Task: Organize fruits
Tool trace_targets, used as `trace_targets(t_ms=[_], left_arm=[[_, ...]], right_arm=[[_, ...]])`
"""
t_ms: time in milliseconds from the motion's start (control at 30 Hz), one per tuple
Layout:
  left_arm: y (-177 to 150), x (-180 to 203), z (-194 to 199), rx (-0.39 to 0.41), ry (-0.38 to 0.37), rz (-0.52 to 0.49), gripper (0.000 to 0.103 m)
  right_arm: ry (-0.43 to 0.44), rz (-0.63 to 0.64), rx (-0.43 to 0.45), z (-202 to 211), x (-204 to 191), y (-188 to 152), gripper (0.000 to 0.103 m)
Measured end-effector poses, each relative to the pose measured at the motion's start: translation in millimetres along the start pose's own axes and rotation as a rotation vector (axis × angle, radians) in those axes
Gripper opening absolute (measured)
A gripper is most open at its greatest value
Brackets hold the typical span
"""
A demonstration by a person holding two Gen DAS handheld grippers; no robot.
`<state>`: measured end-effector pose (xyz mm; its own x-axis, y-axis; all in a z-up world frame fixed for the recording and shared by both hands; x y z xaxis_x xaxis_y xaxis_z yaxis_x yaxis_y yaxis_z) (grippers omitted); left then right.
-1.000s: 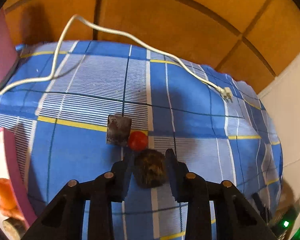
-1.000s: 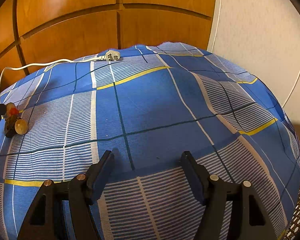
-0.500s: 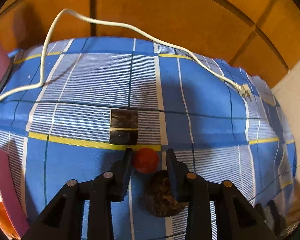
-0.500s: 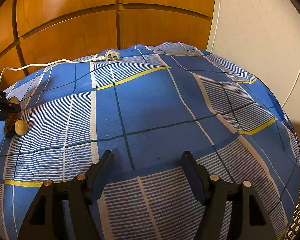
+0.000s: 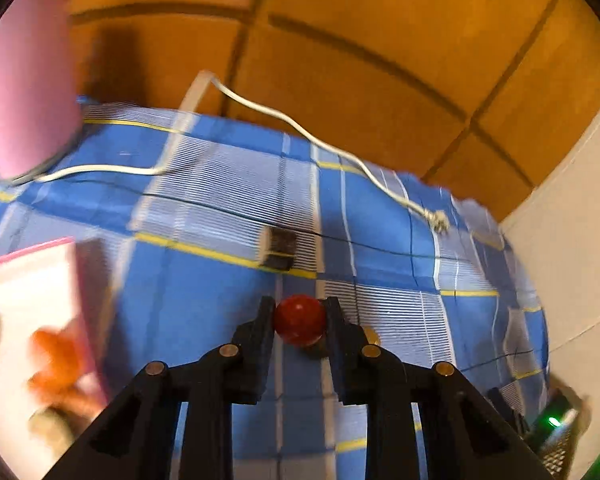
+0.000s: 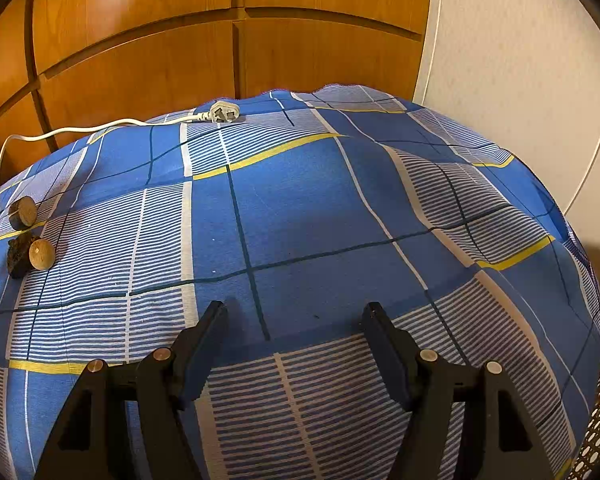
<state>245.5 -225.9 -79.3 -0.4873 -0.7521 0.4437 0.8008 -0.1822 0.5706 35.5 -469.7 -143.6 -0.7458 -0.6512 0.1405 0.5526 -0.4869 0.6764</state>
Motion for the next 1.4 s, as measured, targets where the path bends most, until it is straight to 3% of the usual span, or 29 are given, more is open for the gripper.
trace_targets(t_ms=[233,367,500,667,967,1067,1133,1200,1400], left_arm=[[-25.2,-66.5,95.4,0.149,0.119,0.101,0.025],[-49.7,-120.9,128.5,0.175,0.220,0.172,0.025],[-75.4,-168.7,143.6,0.169,0.273,0.267,0.025],[-88.0,-194.7,144.0,0.166,0.319,0.288,0.025],[-93.4,-209.7,139.9,0.175,0.369,0.278,0.031],[-95.7,-207.9,140.4,0.179,0.372,0.280,0.042],[-97.6,-202.9,149.8,0.216,0.374,0.284,0.044],[-99.2,-197.7,157.7,0.244,0.384,0.277,0.059],[-109.6,-176.8,176.1,0.273,0.386,0.243,0.061]], right_arm=[[0.000,0.000,0.000,0.2,-0.1,-0.2,0.071],[0.000,-0.001,0.000,0.0,-0.5,-0.2,0.071],[0.000,-0.001,0.000,0.3,-0.5,-0.4,0.071],[0.000,-0.002,0.000,0.3,-0.6,-0.5,0.071],[0.001,-0.004,0.000,0.3,-1.6,-0.4,0.071],[0.001,-0.003,0.000,0.4,-1.5,-0.4,0.071],[0.002,-0.004,0.000,0.3,-1.6,-0.3,0.071],[0.001,-0.004,0.000,0.3,-1.8,-0.4,0.071],[0.002,-0.005,0.000,0.6,-1.8,-0.7,0.071]])
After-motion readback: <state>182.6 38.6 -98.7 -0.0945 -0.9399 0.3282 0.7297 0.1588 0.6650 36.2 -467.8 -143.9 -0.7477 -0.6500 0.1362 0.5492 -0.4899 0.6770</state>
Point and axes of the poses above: each gripper's, at about its wrist camera, not at the fingertips, and z roughly against the way its jaws point, x to its right, y to its top, the point moved 10 cm from there along -z, roughly the way its jaws point, and after that the axes turned 6 degrees about -y, right-handed, at the moved point
